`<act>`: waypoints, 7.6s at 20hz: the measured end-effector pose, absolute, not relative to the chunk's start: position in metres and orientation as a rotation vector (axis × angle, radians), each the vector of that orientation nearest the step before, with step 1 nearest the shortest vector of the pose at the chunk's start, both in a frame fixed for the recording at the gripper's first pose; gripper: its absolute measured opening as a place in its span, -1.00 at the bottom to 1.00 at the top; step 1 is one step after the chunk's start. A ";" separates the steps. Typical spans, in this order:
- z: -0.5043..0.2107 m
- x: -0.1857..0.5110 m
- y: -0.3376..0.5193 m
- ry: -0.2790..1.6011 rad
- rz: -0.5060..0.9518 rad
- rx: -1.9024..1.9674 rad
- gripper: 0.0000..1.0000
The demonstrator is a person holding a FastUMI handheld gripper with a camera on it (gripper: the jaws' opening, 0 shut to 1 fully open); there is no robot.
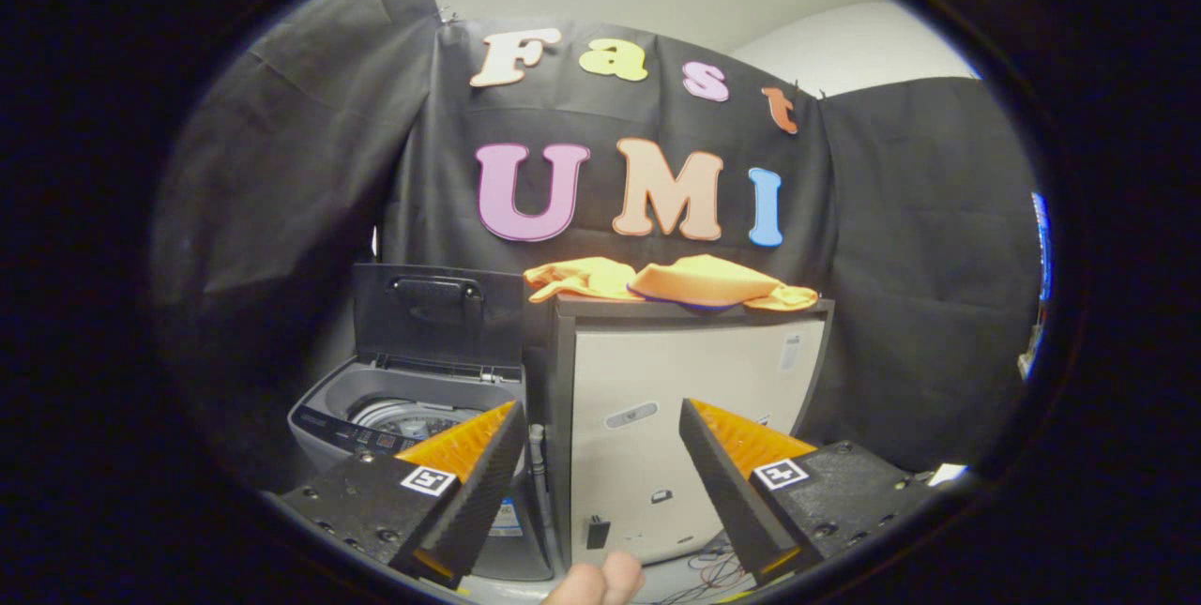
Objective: Put the clothes into the washing machine and then close the washing machine lid.
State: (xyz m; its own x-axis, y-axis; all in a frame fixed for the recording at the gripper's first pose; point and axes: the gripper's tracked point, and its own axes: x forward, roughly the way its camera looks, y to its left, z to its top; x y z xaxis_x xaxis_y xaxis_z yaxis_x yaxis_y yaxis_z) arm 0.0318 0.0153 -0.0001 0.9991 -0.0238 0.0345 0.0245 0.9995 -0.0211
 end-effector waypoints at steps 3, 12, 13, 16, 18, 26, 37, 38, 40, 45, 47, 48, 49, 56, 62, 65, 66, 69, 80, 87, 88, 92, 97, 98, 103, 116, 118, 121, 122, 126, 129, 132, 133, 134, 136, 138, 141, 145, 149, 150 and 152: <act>0.000 0.043 0.001 -0.026 -0.042 -0.010 0.99; 0.004 0.102 -0.013 -0.044 -0.097 0.066 0.99; 0.002 0.106 -0.015 -0.038 -0.100 0.076 0.99; 0.001 0.116 -0.021 -0.027 -0.098 0.123 0.98; 0.008 0.125 -0.034 -0.028 -0.121 0.120 0.98; 0.086 0.145 -0.040 -0.077 -0.105 0.119 0.94; 0.193 0.277 -0.071 -0.035 -0.126 0.157 0.92; 0.176 0.304 -0.072 0.047 -0.109 0.178 0.92; 0.125 0.356 -0.075 0.244 -0.100 0.154 0.93; 0.061 0.405 -0.080 0.569 -0.040 0.059 0.95; 0.060 0.392 -0.082 0.587 -0.048 0.102 0.96; 0.062 0.398 -0.081 0.570 -0.053 0.102 0.96; 0.060 0.395 -0.080 0.590 -0.052 0.089 0.90; 0.062 0.394 -0.082 0.590 -0.070 0.075 -0.07; 0.063 0.383 -0.078 0.587 -0.132 0.143 -0.98; 0.071 0.382 -0.074 0.549 -0.151 0.115 -0.98; 0.078 0.381 -0.071 0.524 -0.146 0.115 -0.99; 0.109 0.366 -0.052 0.420 -0.143 0.132 -0.99; 0.224 0.307 0.023 0.169 -0.111 0.139 -1.00; 0.252 0.289 0.130 0.144 -0.014 0.123 -0.99; 0.254 0.287 0.148 0.146 0.005 0.123 -1.00; 0.254 0.278 0.210 0.146 0.076 0.146 -1.00; 0.247 0.262 0.264 0.100 0.145 0.190 -1.00; 0.242 0.260 0.270 0.102 0.150 0.192 -1.00; 0.194 0.258 0.302 0.150 0.172 0.099 -1.00; 0.018 0.274 0.333 0.256 0.173 0.062 -0.99; 0.000 0.275 0.334 0.272 0.167 0.077 -1.00; -0.021 0.276 0.340 0.282 0.170 0.093 -1.00; -0.027 0.276 0.342 0.292 0.183 0.094 -0.99; -0.061 0.280 0.345 0.352 0.183 0.118 -0.99; -0.073 0.282 0.344 0.371 0.180 0.093 -0.99; -0.089 0.284 0.346 0.413 0.182 0.081 -0.99; -0.096 0.286 0.346 0.426 0.178 0.081 -0.99; -0.102 0.288 0.346 0.438 0.178 0.082 -0.97; -0.123 0.294 0.345 0.489 0.168 0.074 -0.98; -0.150 0.295 0.343 0.573 0.152 0.045 -0.98; -0.171 0.297 0.343 0.651 0.160 0.024 -0.97; -0.178 0.290 0.342 0.691 0.149 0.019 -0.90; -0.159 0.287 0.350 0.634 0.167 0.055 -0.32; -0.149 0.284 0.348 0.609 0.166 0.067 -0.12; -0.122 0.280 0.348 0.549 0.172 0.091 0.28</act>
State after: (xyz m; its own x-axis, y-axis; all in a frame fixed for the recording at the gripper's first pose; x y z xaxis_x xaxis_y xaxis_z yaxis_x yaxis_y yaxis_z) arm 0.2803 0.3478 -0.1220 0.8391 0.1864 -0.5111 -0.1381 0.9817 0.1314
